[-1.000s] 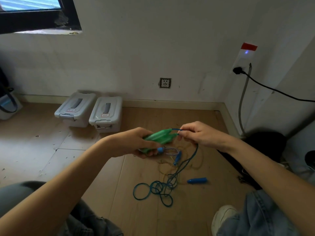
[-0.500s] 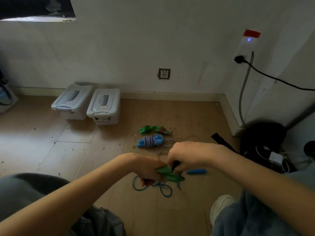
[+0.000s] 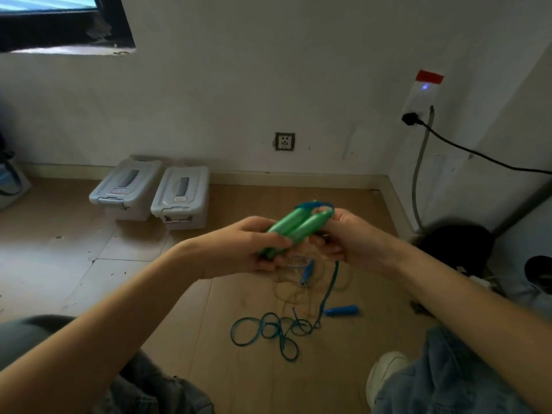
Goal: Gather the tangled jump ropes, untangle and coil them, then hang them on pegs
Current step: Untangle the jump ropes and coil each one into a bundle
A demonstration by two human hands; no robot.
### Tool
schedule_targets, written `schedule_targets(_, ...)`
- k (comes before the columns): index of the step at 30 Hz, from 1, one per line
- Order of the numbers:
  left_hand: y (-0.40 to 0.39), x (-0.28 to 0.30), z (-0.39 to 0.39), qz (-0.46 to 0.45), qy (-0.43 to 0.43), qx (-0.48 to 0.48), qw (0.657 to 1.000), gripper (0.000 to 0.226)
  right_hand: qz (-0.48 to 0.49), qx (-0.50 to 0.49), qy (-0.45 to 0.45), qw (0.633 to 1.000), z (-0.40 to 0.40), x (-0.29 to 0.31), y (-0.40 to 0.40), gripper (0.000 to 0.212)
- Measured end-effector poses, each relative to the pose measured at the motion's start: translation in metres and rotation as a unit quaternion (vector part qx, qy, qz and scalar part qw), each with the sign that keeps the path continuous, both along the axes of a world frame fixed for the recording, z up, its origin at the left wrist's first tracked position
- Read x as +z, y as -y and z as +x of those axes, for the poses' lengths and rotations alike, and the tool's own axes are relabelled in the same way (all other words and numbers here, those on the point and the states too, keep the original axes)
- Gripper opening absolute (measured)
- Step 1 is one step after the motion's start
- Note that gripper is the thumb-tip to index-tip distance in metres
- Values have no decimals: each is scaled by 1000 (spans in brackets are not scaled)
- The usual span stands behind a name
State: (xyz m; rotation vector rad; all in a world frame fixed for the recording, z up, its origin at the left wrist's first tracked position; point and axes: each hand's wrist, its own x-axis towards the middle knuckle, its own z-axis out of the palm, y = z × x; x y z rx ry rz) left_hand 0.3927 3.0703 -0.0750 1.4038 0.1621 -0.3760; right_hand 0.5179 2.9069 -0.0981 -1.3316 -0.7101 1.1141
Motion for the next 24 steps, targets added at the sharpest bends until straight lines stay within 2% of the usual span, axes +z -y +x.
schedule_targets(1, -3, -1, 2, 0, 1, 51, 999, 26, -17, 0, 29, 999, -2, -2, 1, 22)
schedule_targets(3, -7, -3, 8, 54, 7, 143, 988, 23, -42, 0, 95, 995, -10, -2, 0, 27)
schedule_targets(5, -13, -13, 16, 185, 1, 214, 959, 23, -68, 17, 174, 982, -19, -1, -3, 27)
schedule_targets(6, -16, -19, 18, 295, -5, 224, 929, 21, -83, 35, 207, 974, -23, -1, -4, 23)
schedule_targets(8, -23, -31, 19, 528, -14, 153, 835, 20, -110, 49, 241, 963, -26, 2, -4, 13)
schedule_targets(9, -22, -36, 18, 603, -15, 102, 791, 21, -120, 40, 241, 962, -24, 3, -4, 12)
schedule_targets(11, -14, -45, 15, 678, -4, 13, 735, 24, -126, 7, 206, 970, -16, 5, -3, 18)
schedule_targets(13, 3, -50, 12, 698, 44, -81, 710, 26, -136, -23, 202, 970, -8, 5, -3, 23)
schedule_targets(15, 16, -47, 9, 665, 115, -157, 721, 26, -158, -41, 266, 950, -2, 1, -2, 22)
schedule_targets(17, 19, -33, 4, 594, 186, -187, 760, 19, -183, -39, 328, 926, 3, -2, -1, 20)
schedule_targets(18, 18, -26, 2, 555, 209, -173, 787, 14, -187, -35, 327, 926, 5, -3, 0, 19)
schedule_targets(20, 10, -11, 0, 475, 209, -84, 851, 8, -171, -36, 262, 949, 9, -3, 3, 22)
schedule_targets(22, 3, -1, 0, 324, 166, 46, 930, 11, -136, -14, 210, 968, 5, -2, 4, 33)
schedule_targets(23, 0, 1, 1, 234, 144, 104, 956, 11, -119, 5, 211, 970, 1, -1, 3, 39)
schedule_targets(24, -3, 2, 3, 167, 128, 152, 966, 11, -98, 21, 213, 972, -3, -1, 2, 43)
